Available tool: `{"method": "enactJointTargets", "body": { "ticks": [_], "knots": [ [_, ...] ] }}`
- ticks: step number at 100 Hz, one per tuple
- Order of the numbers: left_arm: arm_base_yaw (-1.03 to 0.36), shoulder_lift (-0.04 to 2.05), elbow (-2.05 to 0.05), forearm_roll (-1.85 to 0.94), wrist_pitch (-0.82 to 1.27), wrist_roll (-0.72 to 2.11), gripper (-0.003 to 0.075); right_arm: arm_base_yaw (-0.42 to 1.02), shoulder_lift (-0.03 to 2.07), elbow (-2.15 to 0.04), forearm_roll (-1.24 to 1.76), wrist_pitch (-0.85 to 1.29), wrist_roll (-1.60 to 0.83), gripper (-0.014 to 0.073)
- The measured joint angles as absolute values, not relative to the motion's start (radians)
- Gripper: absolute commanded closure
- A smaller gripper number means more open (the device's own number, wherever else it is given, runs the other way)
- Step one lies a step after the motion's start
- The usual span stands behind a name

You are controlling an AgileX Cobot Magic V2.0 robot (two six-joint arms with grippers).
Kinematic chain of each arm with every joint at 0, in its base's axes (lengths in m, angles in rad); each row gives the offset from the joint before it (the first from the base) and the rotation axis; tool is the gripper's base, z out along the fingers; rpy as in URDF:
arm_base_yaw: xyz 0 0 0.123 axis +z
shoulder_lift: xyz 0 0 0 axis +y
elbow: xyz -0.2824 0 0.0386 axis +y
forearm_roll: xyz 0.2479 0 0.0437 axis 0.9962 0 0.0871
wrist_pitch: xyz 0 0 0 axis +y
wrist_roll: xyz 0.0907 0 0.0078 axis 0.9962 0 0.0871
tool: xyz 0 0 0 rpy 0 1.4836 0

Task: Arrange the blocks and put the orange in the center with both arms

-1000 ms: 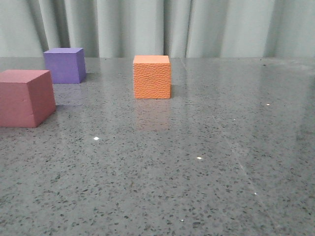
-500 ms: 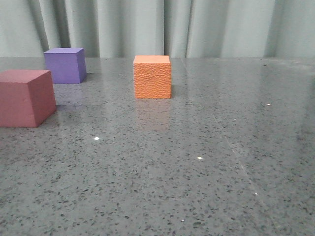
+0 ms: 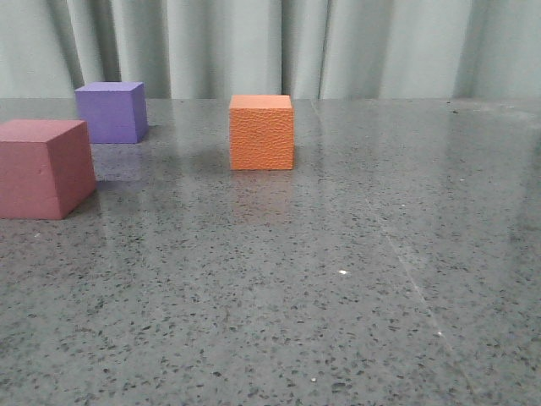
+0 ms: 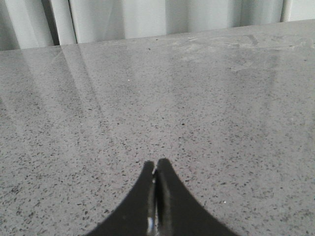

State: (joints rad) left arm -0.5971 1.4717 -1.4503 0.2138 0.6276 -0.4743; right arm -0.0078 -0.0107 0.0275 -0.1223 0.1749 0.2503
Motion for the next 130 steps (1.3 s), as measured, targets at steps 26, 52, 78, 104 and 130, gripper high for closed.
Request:
{"method": "enactJointTargets", "body": {
  "ticks": [26, 52, 78, 104, 130],
  "knots": [
    [-0.749, 1.72, -1.654, 0.464, 0.74, -0.735, 0.0227, -0.008, -0.011, 0.028, -0.122, 0.175, 0.25, 0.0662],
    [-0.765, 1.829, -1.7, 0.539, 0.799, -0.861, 0.0226, -0.008, -0.011, 0.028, -0.122, 0.175, 0.25, 0.0662],
    [-0.765, 1.854, -1.7, 0.539, 0.799, -0.876, 0.0225, -0.008, -0.011, 0.028, -0.122, 0.175, 0.25, 0.0662],
    [-0.765, 1.86, -1.7, 0.539, 0.801, -0.883, 0.0225, -0.008, -0.011, 0.028, -0.122, 0.175, 0.25, 0.0662],
    [-0.765, 1.899, -1.704, 0.515, 0.818, -0.883, 0.0225, -0.008, -0.011, 0.028, -0.122, 0.175, 0.25, 0.0662]
  ]
}}
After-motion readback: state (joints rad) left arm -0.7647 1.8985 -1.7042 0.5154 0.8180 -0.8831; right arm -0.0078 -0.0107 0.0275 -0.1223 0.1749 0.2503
